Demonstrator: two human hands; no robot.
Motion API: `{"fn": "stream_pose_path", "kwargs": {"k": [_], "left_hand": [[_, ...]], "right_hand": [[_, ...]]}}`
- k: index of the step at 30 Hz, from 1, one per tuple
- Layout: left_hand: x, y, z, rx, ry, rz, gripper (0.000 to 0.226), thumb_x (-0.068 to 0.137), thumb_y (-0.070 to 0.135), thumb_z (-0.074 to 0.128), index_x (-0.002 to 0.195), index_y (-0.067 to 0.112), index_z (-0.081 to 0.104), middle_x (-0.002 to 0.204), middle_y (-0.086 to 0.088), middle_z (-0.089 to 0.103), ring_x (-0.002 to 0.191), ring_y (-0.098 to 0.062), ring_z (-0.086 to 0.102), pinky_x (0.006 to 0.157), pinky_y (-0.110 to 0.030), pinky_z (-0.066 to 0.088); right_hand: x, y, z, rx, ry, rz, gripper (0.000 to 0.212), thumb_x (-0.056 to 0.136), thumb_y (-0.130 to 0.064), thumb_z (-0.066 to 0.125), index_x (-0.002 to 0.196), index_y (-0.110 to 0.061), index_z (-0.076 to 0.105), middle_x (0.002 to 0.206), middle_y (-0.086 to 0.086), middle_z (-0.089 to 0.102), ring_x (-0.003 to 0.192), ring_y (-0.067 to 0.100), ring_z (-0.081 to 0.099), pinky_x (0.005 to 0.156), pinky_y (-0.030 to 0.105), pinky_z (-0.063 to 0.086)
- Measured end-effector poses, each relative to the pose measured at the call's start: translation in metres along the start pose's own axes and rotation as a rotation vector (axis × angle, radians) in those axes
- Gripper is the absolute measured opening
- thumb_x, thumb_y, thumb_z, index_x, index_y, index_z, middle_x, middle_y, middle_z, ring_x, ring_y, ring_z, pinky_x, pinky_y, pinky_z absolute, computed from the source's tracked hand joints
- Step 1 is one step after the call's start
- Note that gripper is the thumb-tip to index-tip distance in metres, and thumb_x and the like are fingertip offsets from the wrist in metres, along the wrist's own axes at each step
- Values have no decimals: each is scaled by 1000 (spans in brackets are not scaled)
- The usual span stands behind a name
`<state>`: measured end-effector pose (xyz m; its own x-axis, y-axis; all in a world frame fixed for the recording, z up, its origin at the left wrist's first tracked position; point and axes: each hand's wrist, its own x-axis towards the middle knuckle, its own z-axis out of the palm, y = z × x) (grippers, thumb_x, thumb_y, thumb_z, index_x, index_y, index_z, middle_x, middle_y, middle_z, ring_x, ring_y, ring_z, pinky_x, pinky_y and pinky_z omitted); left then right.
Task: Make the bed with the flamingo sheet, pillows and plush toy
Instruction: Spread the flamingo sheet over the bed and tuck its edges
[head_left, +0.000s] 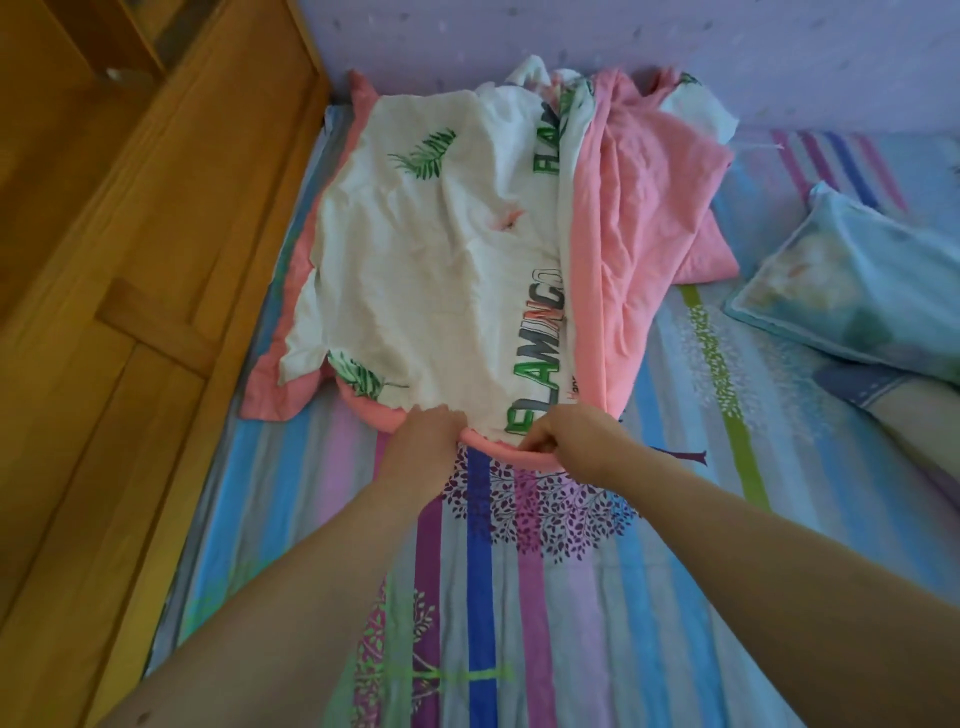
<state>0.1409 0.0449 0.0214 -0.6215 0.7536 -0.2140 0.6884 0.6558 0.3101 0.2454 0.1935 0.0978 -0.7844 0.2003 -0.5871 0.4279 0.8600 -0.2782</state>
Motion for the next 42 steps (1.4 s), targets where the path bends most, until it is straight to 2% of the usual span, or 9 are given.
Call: {"fn": "stream_pose_path", "kwargs": {"k": [5, 13, 17, 22, 24, 28, 34, 39, 42], "left_hand": [[-22, -5, -29, -25, 26, -8, 7, 93, 13, 46, 87, 12, 48, 79, -6, 55, 77, -25, 55, 62, -31, 30], [-60, 20, -41, -285, 11, -125, 36, 85, 45, 48, 76, 11, 59, 78, -10, 68, 75, -30, 63, 62, -32, 43], [-82, 16, -41, -507, -22, -180, 27, 85, 34, 58, 65, 15, 59, 69, -8, 64, 68, -25, 59, 58, -30, 39], [-123, -6, -28, -822, -56, -280, 24, 82, 29, 72, 72, 9, 64, 60, -2, 61, 56, -14, 55, 56, -29, 43], [-136, -12, -22, -932, -48, -304, 14, 78, 16, 76, 83, 12, 64, 72, 0, 65, 68, -14, 61, 65, -26, 51], [-154, -37, -4, -682, -9, -257, 68, 66, 24, 85, 125, 14, 54, 118, 1, 59, 109, -15, 58, 91, -22, 45], [-157, -25, 13, -568, 111, -343, 110, 63, 34, 86, 149, 22, 19, 153, -3, 25, 139, -20, 29, 111, -37, 33], [-143, -17, 13, -478, 228, -466, 65, 75, 26, 75, 134, 17, 50, 143, -8, 42, 133, -26, 38, 103, -38, 38], [-144, -25, 6, -462, 216, -478, 9, 83, 15, 64, 91, 15, 68, 91, -4, 64, 96, -28, 61, 64, -30, 43]], "right_hand": [[-20, -2, 11, -60, 226, 0, 64, 85, 5, 53, 135, -36, 49, 112, -3, 58, 99, 19, 58, 89, 35, 51], [-24, -48, 54, -87, 400, -182, 94, 77, -17, 72, 151, -28, 16, 156, -4, 20, 145, 20, 15, 115, 39, 18], [-16, -66, 67, -74, 454, -166, 58, 84, -11, 58, 138, -25, 45, 123, 2, 61, 126, 23, 49, 113, 36, 20], [-31, -80, 75, -233, 298, -107, 21, 93, -19, 47, 103, -21, 65, 99, 3, 67, 97, 25, 62, 81, 32, 46], [-39, -72, 71, -66, 262, -4, 19, 94, -27, 49, 98, -17, 65, 93, 4, 68, 88, 24, 65, 75, 33, 53], [-55, -64, 56, 175, 320, 109, 25, 90, -38, 58, 81, -15, 63, 63, -2, 58, 65, 20, 64, 66, 36, 58], [-83, -89, 41, 155, 364, 52, 26, 93, -25, 47, 87, -8, 65, 74, 6, 60, 76, 27, 64, 69, 37, 53], [-112, -87, 40, 179, 338, 22, 27, 92, -25, 50, 67, -13, 55, 62, 1, 52, 68, 26, 59, 61, 33, 47], [-127, -80, 41, 233, 373, 31, 37, 93, -28, 50, 57, -18, 47, 55, -1, 49, 59, 22, 53, 51, 29, 37]]}}
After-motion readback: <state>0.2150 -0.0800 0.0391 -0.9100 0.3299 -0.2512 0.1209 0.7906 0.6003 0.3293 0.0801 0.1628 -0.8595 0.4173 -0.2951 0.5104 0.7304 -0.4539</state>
